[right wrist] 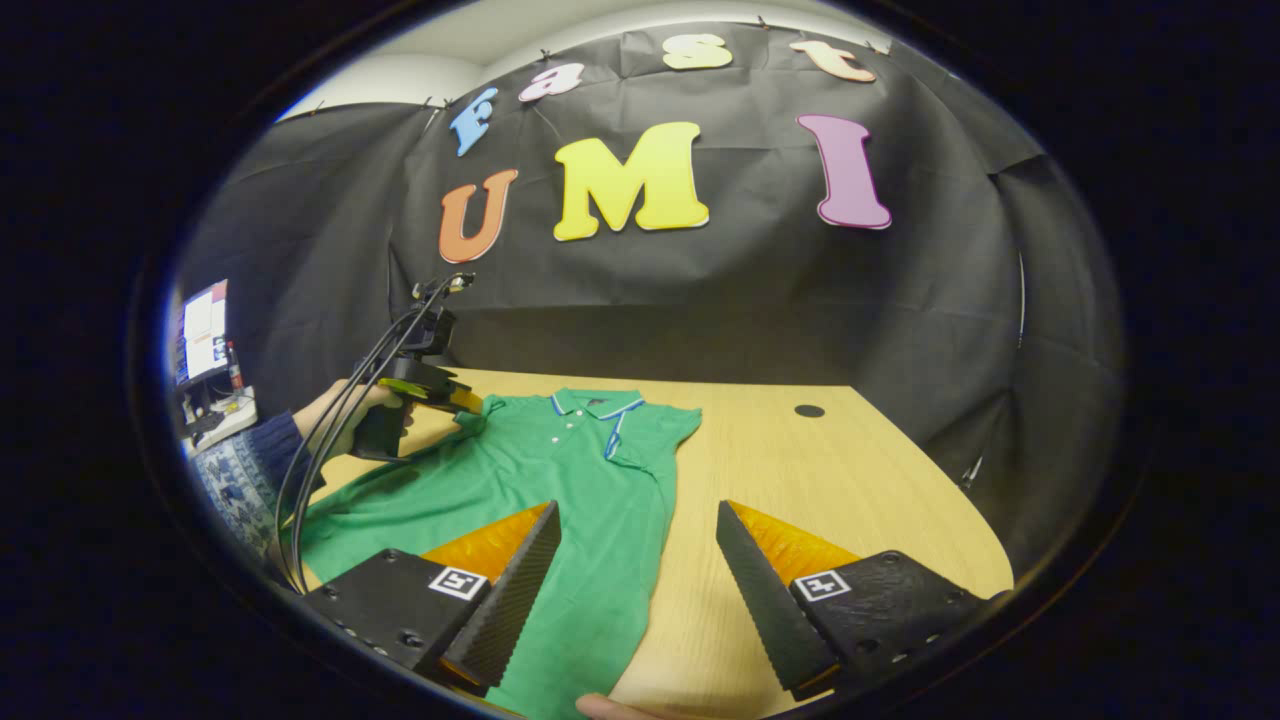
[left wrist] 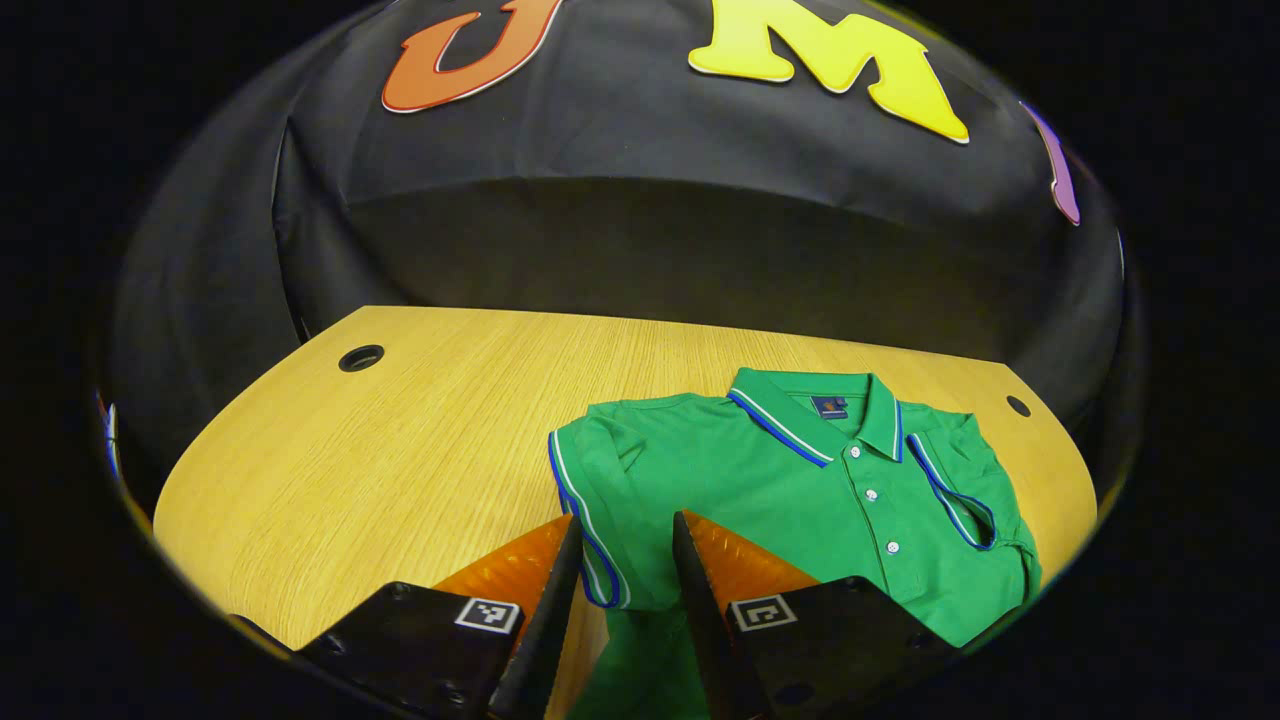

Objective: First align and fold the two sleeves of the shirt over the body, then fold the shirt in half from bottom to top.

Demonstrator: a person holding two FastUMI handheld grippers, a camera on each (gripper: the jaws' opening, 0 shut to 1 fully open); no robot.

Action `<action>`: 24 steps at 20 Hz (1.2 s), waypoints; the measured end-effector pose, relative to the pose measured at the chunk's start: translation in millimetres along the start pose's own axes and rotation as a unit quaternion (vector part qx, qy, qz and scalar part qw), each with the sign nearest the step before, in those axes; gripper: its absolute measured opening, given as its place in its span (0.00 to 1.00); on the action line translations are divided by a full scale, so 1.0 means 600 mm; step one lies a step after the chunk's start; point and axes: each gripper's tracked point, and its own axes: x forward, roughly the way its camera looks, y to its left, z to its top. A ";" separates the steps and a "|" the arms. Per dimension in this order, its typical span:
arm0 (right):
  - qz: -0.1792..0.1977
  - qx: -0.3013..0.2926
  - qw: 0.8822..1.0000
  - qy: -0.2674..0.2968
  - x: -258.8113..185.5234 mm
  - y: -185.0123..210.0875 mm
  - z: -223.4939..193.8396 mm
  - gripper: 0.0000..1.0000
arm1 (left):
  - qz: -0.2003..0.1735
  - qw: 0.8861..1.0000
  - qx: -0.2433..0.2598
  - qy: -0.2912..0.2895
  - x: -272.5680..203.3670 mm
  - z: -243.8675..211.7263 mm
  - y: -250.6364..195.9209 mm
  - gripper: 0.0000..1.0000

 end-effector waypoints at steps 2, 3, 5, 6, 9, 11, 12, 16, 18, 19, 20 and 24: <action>0.000 0.010 1.000 0.008 0.005 -0.004 -0.008 0.95 | 0.000 1.000 0.000 0.002 0.009 -0.003 -0.004 0.60; 0.001 0.015 1.000 0.013 0.007 -0.005 -0.011 0.95 | 0.006 1.000 0.002 0.009 0.015 -0.010 -0.001 0.39; 0.003 0.021 1.000 0.019 0.007 -0.006 -0.016 0.95 | 0.017 1.000 0.009 0.021 0.022 -0.020 0.004 0.39; 0.004 0.022 1.000 0.019 0.007 -0.006 -0.014 0.95 | 0.020 1.000 0.008 0.020 0.020 -0.018 0.002 0.20; 0.003 0.023 1.000 0.015 0.004 -0.007 -0.011 0.94 | 0.017 1.000 0.008 0.001 0.012 0.005 -0.013 0.10; 0.006 0.022 1.000 0.015 0.004 -0.004 -0.011 0.94 | 0.014 0.999 0.031 0.004 0.009 0.010 -0.034 0.06; 0.006 0.020 1.000 0.017 0.004 -0.003 -0.012 0.94 | 0.016 0.999 0.044 0.007 0.008 0.010 -0.045 0.06; 0.010 0.019 1.000 0.022 0.005 0.002 -0.018 0.94 | -0.047 0.998 0.045 0.020 0.005 0.000 -0.152 0.06; 0.011 0.021 0.999 0.023 0.006 0.001 -0.020 0.94 | -0.070 0.996 0.051 0.016 -0.003 0.004 -0.200 0.06; 0.012 0.021 0.999 0.023 0.006 0.001 -0.021 0.94 | -0.070 0.996 0.056 0.011 -0.008 0.007 -0.211 0.07; 0.010 0.020 0.999 0.023 0.007 -0.001 -0.023 0.94 | -0.070 0.996 0.056 0.004 -0.015 0.015 -0.217 0.38; 0.011 0.021 0.999 0.023 0.004 0.000 -0.022 0.94 | -0.051 0.998 0.036 -0.028 -0.069 0.045 -0.204 1.00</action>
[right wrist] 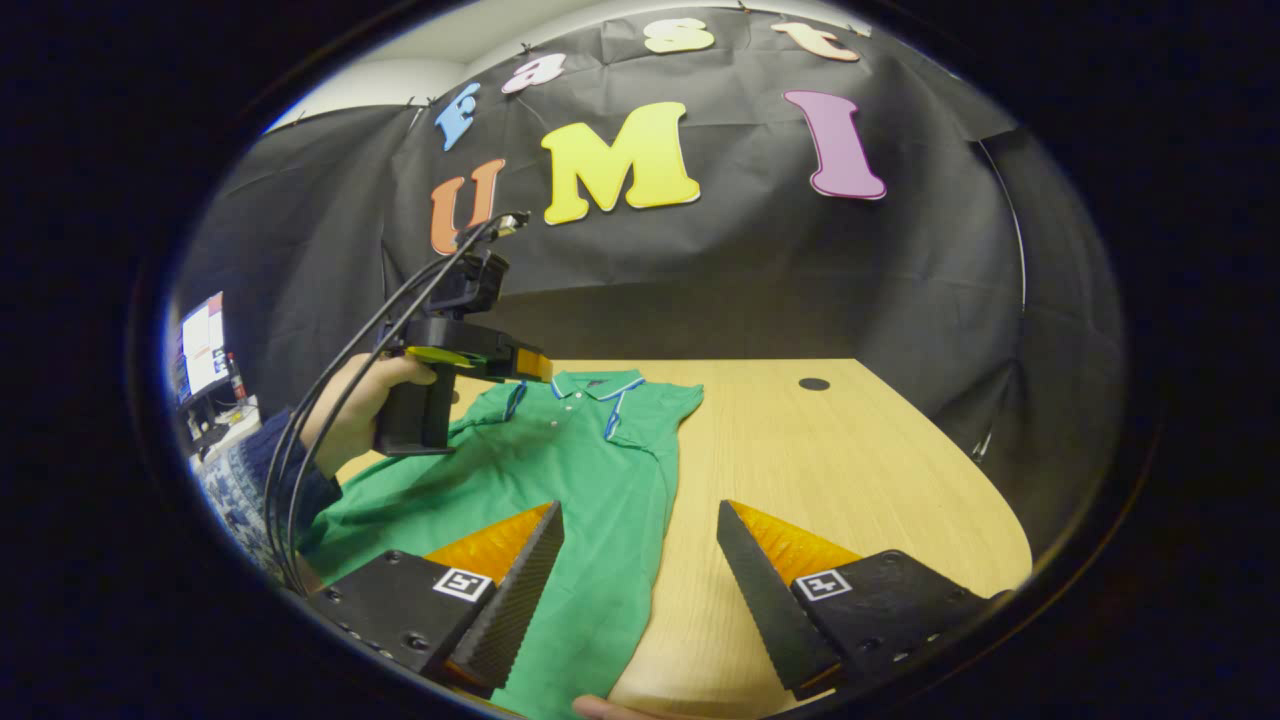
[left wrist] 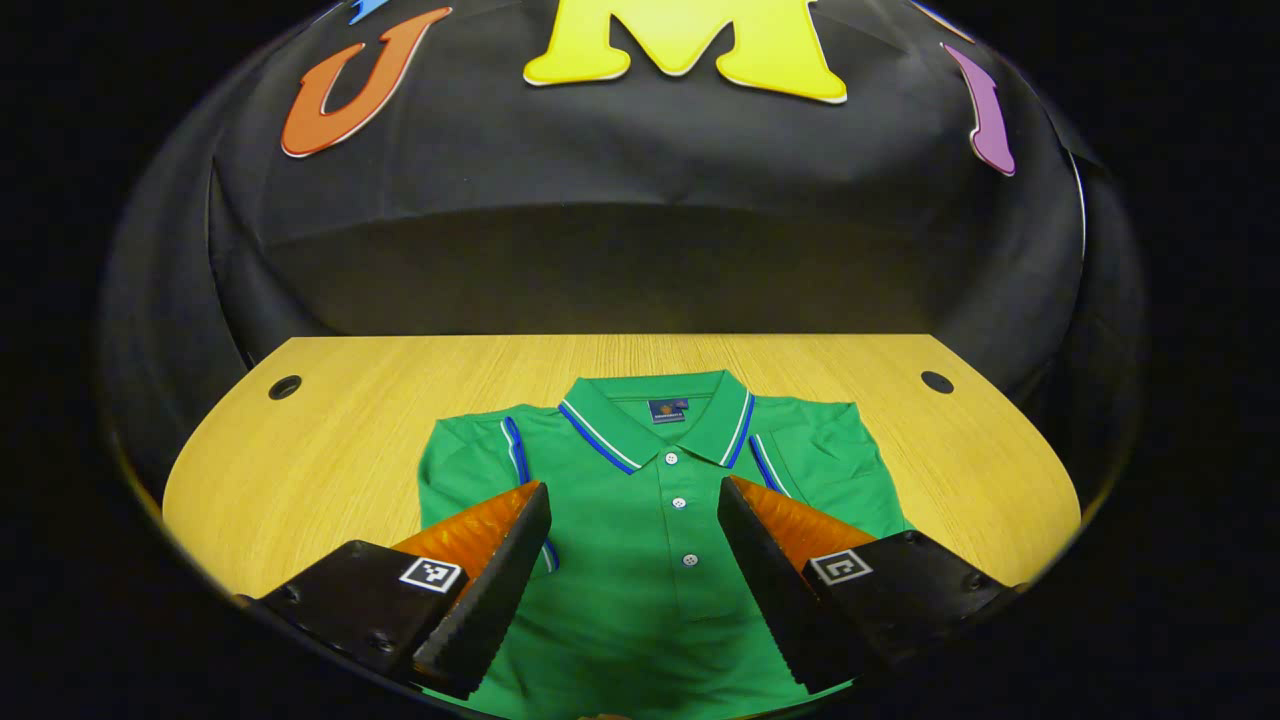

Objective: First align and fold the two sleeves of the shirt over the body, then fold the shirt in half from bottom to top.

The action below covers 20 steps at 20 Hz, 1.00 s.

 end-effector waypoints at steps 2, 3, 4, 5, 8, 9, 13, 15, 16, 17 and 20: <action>0.000 -0.004 1.000 -0.005 -0.005 0.005 0.008 0.94 | 0.015 1.000 -0.006 -0.013 -0.036 0.010 0.019 1.00; -0.001 -0.007 1.000 -0.010 -0.009 0.007 0.012 0.94 | 0.016 1.000 -0.012 -0.017 -0.055 0.010 0.025 1.00; -0.001 -0.009 1.000 -0.014 -0.013 0.010 0.017 0.94 | 0.013 1.000 -0.016 -0.020 -0.075 0.007 0.032 1.00; 0.000 -0.012 1.000 -0.018 -0.017 0.016 0.020 0.94 | 0.014 0.999 -0.022 -0.028 -0.096 0.008 0.043 1.00; 0.002 -0.008 1.000 -0.030 -0.028 0.030 0.033 0.94 | 0.014 0.998 -0.035 -0.044 -0.163 -0.003 0.078 1.00; 0.001 -0.007 0.999 -0.033 -0.031 0.032 0.035 0.94 | 0.016 0.998 -0.041 -0.051 -0.184 -0.007 0.091 1.00; -0.006 0.000 0.999 -0.044 -0.049 0.044 0.040 0.94 | 0.028 0.995 -0.043 -0.086 -0.270 -0.041 0.134 1.00; -0.014 0.010 0.998 -0.056 -0.058 0.048 0.039 0.94 | 0.050 0.993 -0.028 -0.102 -0.302 -0.065 0.158 1.00; -0.020 0.007 0.998 -0.056 -0.061 0.050 0.034 0.94 | 0.052 0.993 -0.025 -0.104 -0.316 -0.081 0.161 1.00; -0.024 0.001 0.998 -0.054 -0.062 0.055 0.025 0.94 | 0.049 0.993 -0.024 -0.104 -0.331 -0.098 0.158 1.00; -0.027 -0.018 0.999 -0.040 -0.078 0.074 -0.013 0.94 | 0.047 0.993 -0.009 -0.107 -0.378 -0.147 0.159 1.00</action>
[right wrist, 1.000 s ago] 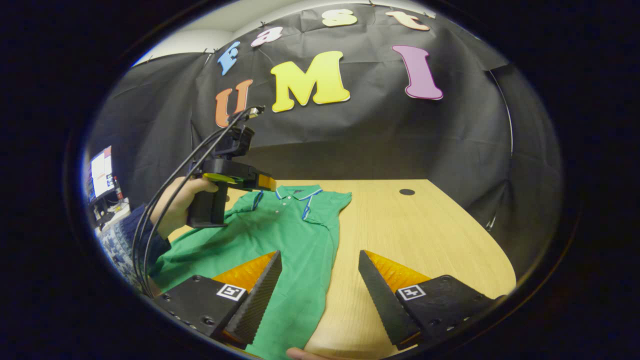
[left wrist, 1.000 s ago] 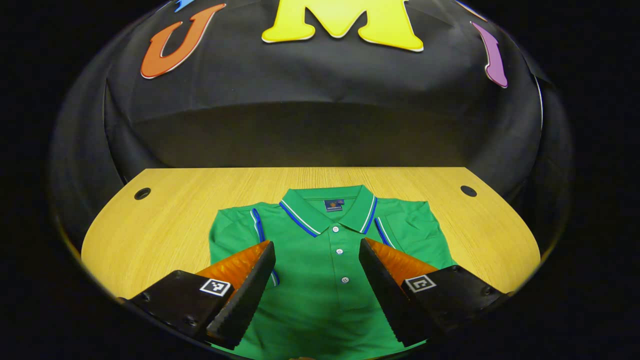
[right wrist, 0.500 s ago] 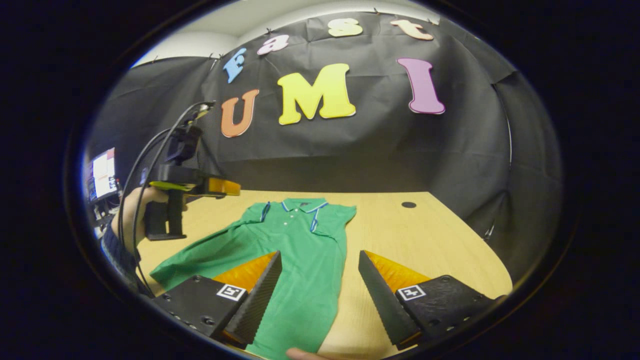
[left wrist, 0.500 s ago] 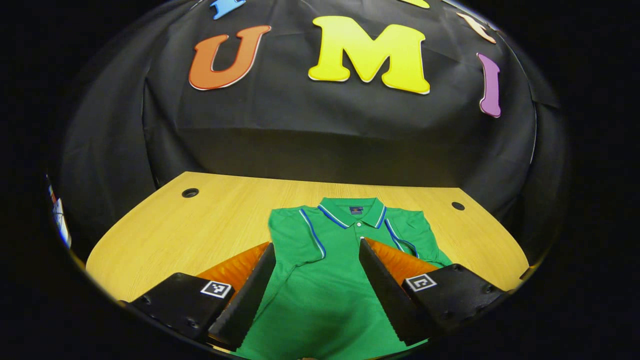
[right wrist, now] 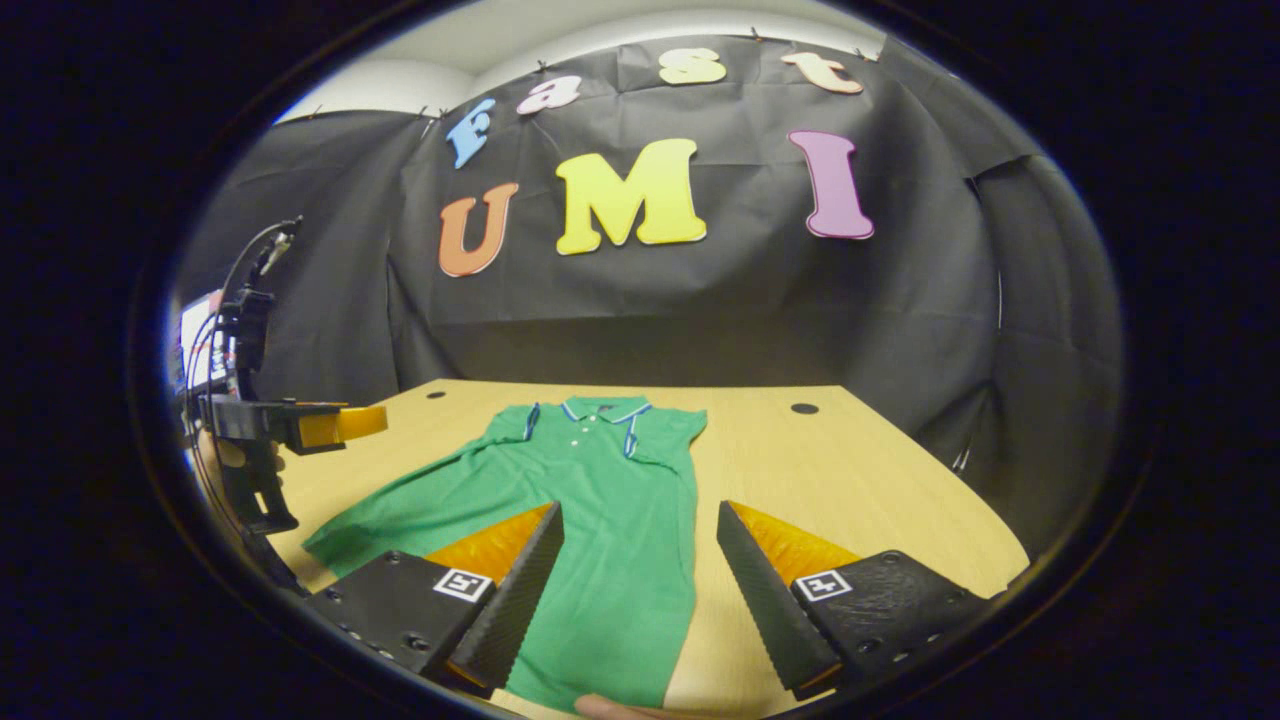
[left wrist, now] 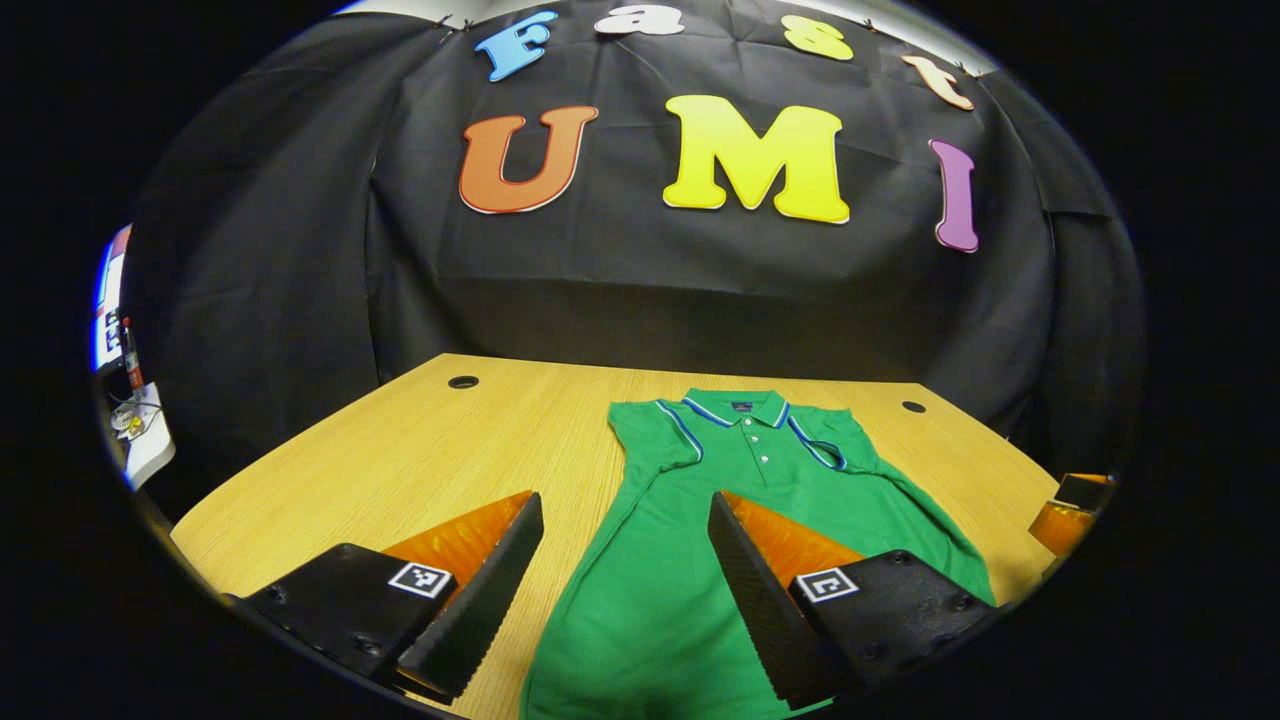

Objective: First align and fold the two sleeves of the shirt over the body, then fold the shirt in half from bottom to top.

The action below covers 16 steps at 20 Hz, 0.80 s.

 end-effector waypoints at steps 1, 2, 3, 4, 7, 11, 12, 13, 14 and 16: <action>-0.001 -0.008 1.000 0.003 -0.009 0.005 -0.014 0.94 | 0.003 1.000 0.004 -0.002 -0.018 -0.013 0.004 1.00; -0.004 -0.011 1.000 0.003 -0.016 0.009 -0.027 0.92 | 0.002 1.000 0.010 0.002 -0.034 -0.034 0.006 1.00; -0.006 -0.011 1.000 0.004 -0.025 0.012 -0.041 0.94 | 0.005 1.000 0.012 0.006 -0.047 -0.053 0.009 1.00; -0.007 -0.013 1.000 0.006 -0.032 0.017 -0.058 0.94 | 0.005 1.000 0.011 0.011 -0.060 -0.073 0.012 1.00; -0.019 0.002 1.000 0.020 -0.050 0.014 -0.104 0.95 | -0.004 1.000 -0.010 0.017 -0.082 -0.120 0.014 1.00; -0.042 0.026 0.998 0.032 -0.059 0.001 -0.141 0.95 | -0.001 0.998 -0.030 0.049 -0.085 -0.184 0.032 1.00; -0.046 0.028 0.998 0.037 -0.060 -0.003 -0.149 0.94 | -0.003 0.998 -0.036 0.056 -0.084 -0.192 0.030 1.00; -0.046 0.030 0.998 0.043 -0.060 -0.002 -0.158 0.95 | -0.006 0.997 -0.039 0.060 -0.082 -0.200 0.027 1.00; -0.046 0.029 0.997 0.049 -0.061 -0.001 -0.167 0.95 | -0.006 0.997 -0.037 0.063 -0.082 -0.205 0.025 1.00; -0.043 0.034 0.996 0.066 -0.055 -0.001 -0.184 0.95 | 0.001 0.998 -0.015 0.057 -0.076 -0.209 0.026 1.00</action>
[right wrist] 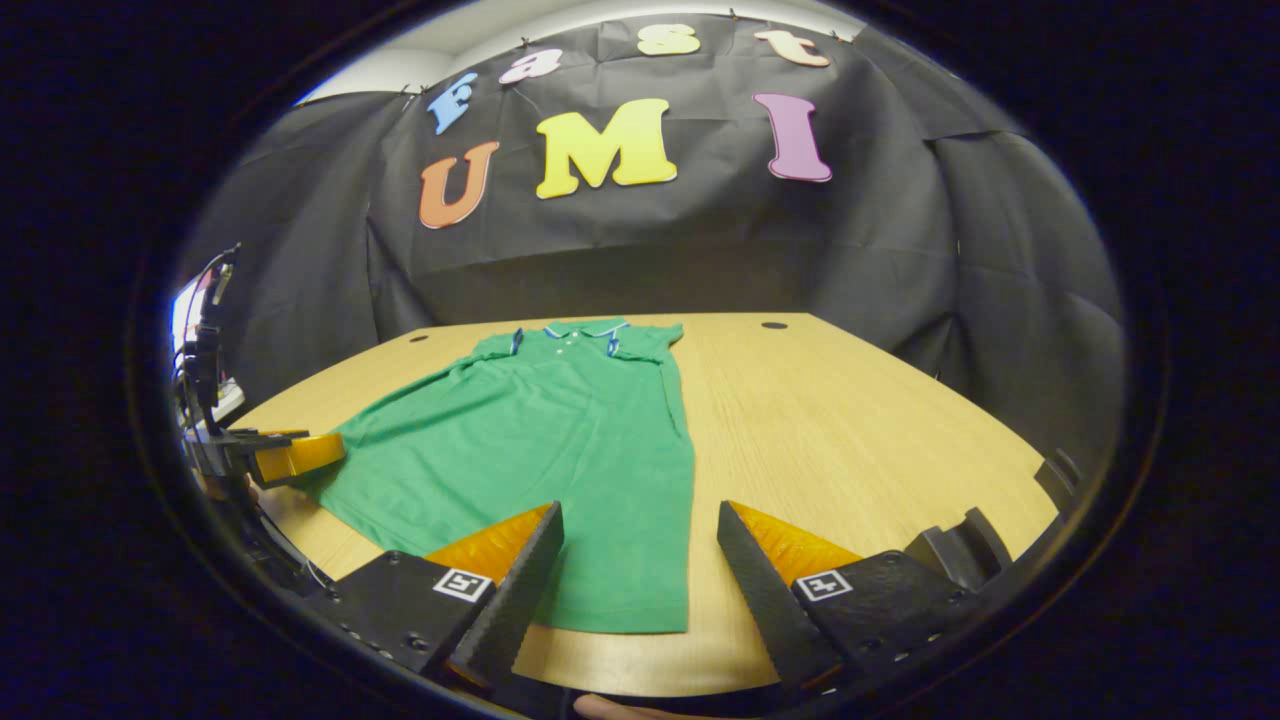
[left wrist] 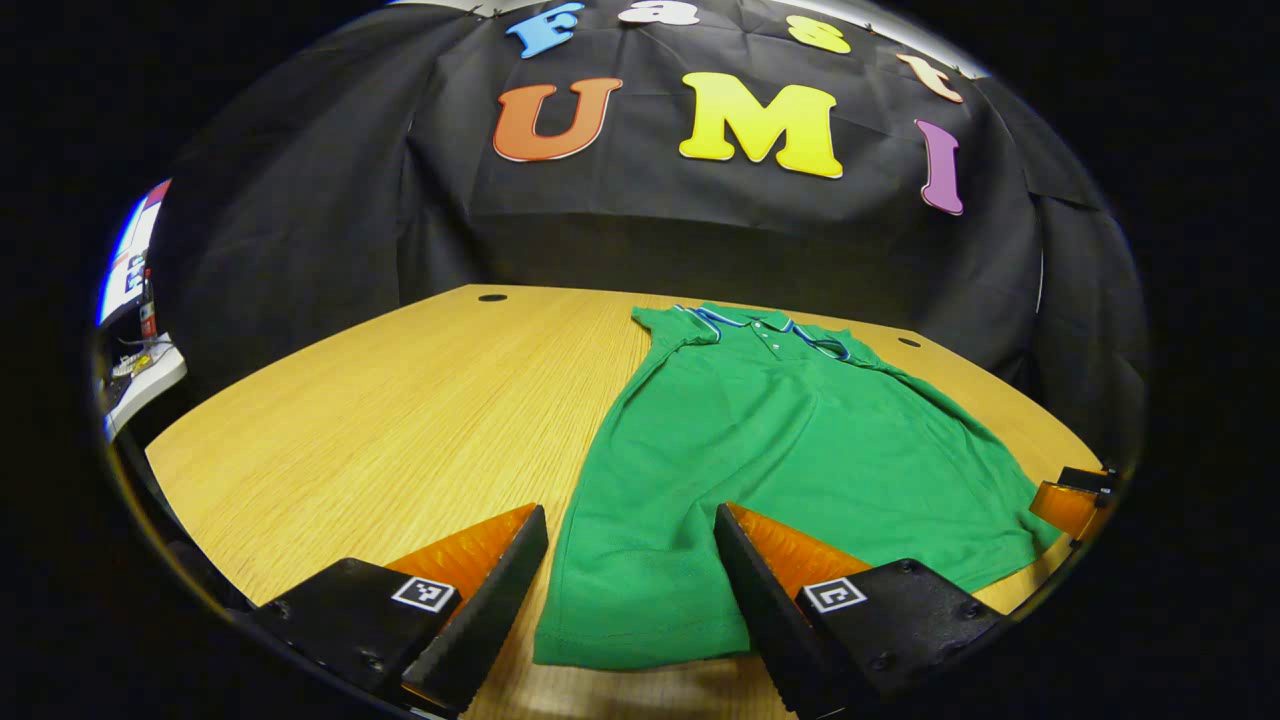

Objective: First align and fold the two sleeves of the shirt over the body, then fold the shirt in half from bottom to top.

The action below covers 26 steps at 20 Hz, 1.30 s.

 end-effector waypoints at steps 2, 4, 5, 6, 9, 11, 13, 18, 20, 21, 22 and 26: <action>0.003 0.001 1.000 0.008 0.007 0.003 -0.009 0.95 | 0.010 1.000 0.017 -0.014 0.007 0.001 0.001 1.00; -0.002 -0.017 1.000 0.013 0.007 0.001 -0.010 0.95 | 0.013 0.999 0.003 -0.034 0.010 0.007 0.003 1.00; -0.004 -0.018 1.000 0.008 0.006 0.002 -0.007 0.96 | 0.010 0.999 0.006 -0.042 0.014 0.012 0.001 1.00; -0.003 -0.016 1.000 0.010 0.006 0.002 -0.009 0.96 | 0.011 0.999 0.008 -0.032 0.014 0.002 0.000 1.00; -0.002 -0.014 1.000 0.008 0.006 0.002 -0.008 0.96 | 0.010 0.999 0.017 -0.034 0.012 0.005 0.002 1.00; -0.002 -0.017 1.000 0.008 0.005 0.001 -0.007 0.94 | 0.011 0.999 0.022 -0.028 0.013 0.001 0.002 1.00; -0.001 -0.009 1.000 0.009 0.007 -0.002 -0.007 0.94 | 0.014 0.999 0.020 -0.028 0.006 0.002 0.002 1.00; 0.022 0.008 1.000 0.009 0.023 0.006 -0.001 0.32 | -0.017 0.999 0.033 -0.010 0.007 0.003 -0.026 0.64; 0.038 0.001 0.999 0.004 0.027 0.009 0.000 0.20 | -0.012 1.000 0.026 -0.006 0.011 0.004 -0.031 0.24; 0.056 0.013 0.998 0.003 0.029 0.016 -0.001 0.20 | -0.009 1.000 0.029 -0.005 0.011 0.003 -0.032 0.21; 0.060 0.027 0.998 0.001 0.031 0.015 -0.003 0.11 | -0.005 1.000 0.031 -0.003 0.010 0.003 -0.033 0.13; 0.057 -0.005 0.998 -0.003 0.022 0.010 0.014 0.02 | 0.000 0.998 0.051 -0.029 -0.012 0.034 -0.043 0.10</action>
